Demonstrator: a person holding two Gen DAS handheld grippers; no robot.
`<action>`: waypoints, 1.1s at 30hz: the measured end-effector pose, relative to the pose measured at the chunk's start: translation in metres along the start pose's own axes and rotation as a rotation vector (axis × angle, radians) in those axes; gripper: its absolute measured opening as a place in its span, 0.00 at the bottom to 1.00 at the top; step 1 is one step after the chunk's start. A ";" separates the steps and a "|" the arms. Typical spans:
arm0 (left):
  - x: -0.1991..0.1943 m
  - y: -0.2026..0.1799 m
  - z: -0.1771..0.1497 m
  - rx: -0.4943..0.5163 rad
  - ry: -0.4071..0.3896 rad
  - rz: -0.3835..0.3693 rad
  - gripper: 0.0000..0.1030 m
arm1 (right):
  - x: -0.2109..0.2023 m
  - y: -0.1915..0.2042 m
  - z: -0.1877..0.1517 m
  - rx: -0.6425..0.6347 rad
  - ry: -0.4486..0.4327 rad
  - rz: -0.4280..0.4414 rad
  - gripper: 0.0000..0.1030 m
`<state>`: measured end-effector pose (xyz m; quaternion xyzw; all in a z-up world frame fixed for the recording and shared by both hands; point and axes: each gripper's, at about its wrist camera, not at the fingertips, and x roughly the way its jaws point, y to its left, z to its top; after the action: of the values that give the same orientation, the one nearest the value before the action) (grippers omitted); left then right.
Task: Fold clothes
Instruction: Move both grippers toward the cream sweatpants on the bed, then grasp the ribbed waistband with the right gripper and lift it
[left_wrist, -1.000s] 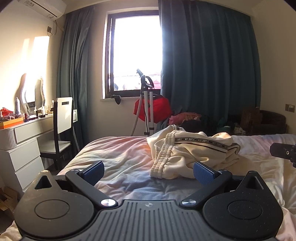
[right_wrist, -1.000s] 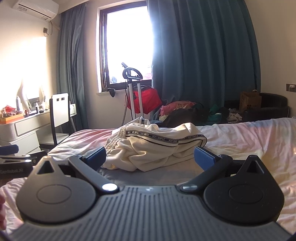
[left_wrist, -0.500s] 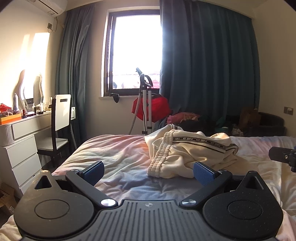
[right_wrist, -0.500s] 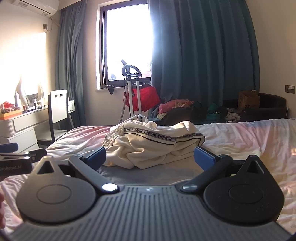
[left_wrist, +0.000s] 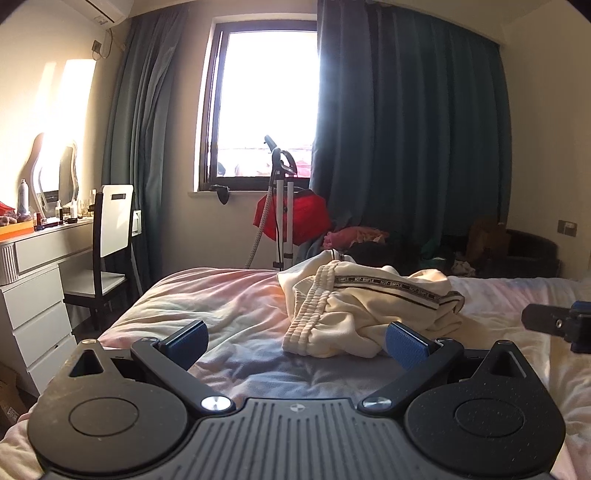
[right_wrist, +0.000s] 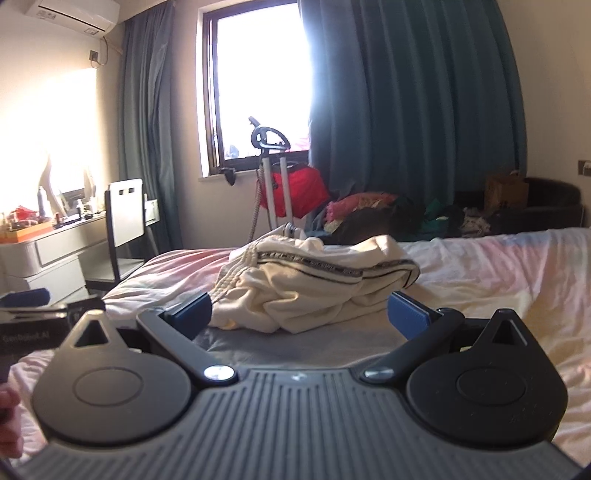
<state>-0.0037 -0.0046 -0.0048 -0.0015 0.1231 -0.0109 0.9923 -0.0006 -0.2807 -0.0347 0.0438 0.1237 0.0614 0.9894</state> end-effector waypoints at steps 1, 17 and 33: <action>-0.001 0.001 0.002 -0.002 -0.002 0.015 1.00 | 0.002 0.001 -0.002 -0.008 0.001 0.003 1.00; 0.010 0.063 0.003 -0.188 0.063 0.028 1.00 | 0.238 0.059 0.058 -0.057 0.207 0.059 0.92; 0.108 0.095 -0.061 -0.330 0.265 0.015 1.00 | 0.446 0.092 0.042 -0.155 0.401 -0.125 0.65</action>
<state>0.0882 0.0880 -0.0912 -0.1614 0.2528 0.0167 0.9538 0.4291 -0.1341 -0.0918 -0.0532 0.3155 0.0168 0.9473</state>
